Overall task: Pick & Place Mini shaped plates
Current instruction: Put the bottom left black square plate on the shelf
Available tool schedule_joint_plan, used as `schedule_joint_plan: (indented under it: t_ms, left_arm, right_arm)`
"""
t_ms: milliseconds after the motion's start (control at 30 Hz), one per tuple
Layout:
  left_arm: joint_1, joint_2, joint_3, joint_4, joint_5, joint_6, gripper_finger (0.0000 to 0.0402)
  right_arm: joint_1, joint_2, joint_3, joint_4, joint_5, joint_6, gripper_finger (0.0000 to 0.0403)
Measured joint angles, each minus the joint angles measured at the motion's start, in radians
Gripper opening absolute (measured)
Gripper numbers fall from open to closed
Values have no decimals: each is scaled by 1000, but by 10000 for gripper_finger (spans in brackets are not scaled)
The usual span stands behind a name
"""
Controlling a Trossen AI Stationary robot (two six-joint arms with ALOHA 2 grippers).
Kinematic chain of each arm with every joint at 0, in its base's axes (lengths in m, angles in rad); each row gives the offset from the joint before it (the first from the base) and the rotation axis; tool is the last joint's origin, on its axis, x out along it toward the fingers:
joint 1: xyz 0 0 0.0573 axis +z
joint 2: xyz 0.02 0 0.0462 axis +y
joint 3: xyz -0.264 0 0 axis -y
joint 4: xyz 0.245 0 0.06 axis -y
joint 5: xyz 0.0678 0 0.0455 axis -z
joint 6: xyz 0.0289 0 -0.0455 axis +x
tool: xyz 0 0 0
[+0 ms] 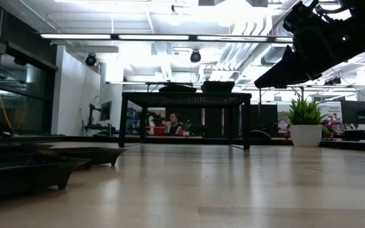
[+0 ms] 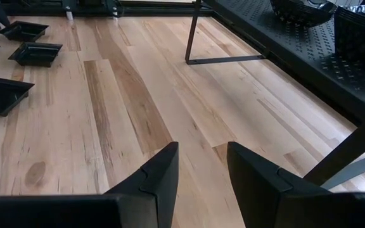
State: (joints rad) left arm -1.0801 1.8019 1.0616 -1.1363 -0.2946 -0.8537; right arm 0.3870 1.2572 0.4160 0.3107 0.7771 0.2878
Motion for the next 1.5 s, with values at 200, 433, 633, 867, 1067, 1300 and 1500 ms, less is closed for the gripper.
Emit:
schedule_joint_plan:
  t_ms: [200, 433, 633, 867, 1067, 1300, 1500]
  left_arm:
    - [0, 0, -15, 15, -21, -19, 83]
    - [0, 0, -18, 17, -6, -17, 83]
    - [0, 0, -44, 27, -7, -17, 83]
    - [-1, -3, -81, 71, -11, -19, 83]
    - [-1, -3, -82, 71, -21, -19, 83]
    - [-1, -2, -83, 70, -22, -19, 83]
    - [-1, -1, -84, 70, -25, -19, 83]
  right_arm:
    - [0, 0, 0, 0, -1, 0, 129]
    - [0, 0, 0, 0, 0, 0, 129]
    - [0, 0, 0, 1, 1, 6, 129]
    - [0, 0, 0, 2, 1, 11, 129]
    - [0, 0, 0, 6, 9, 11, 129]
    - [0, 0, 0, 6, 9, 11, 129]
    - [0, 0, 0, 7, 9, 11, 129]
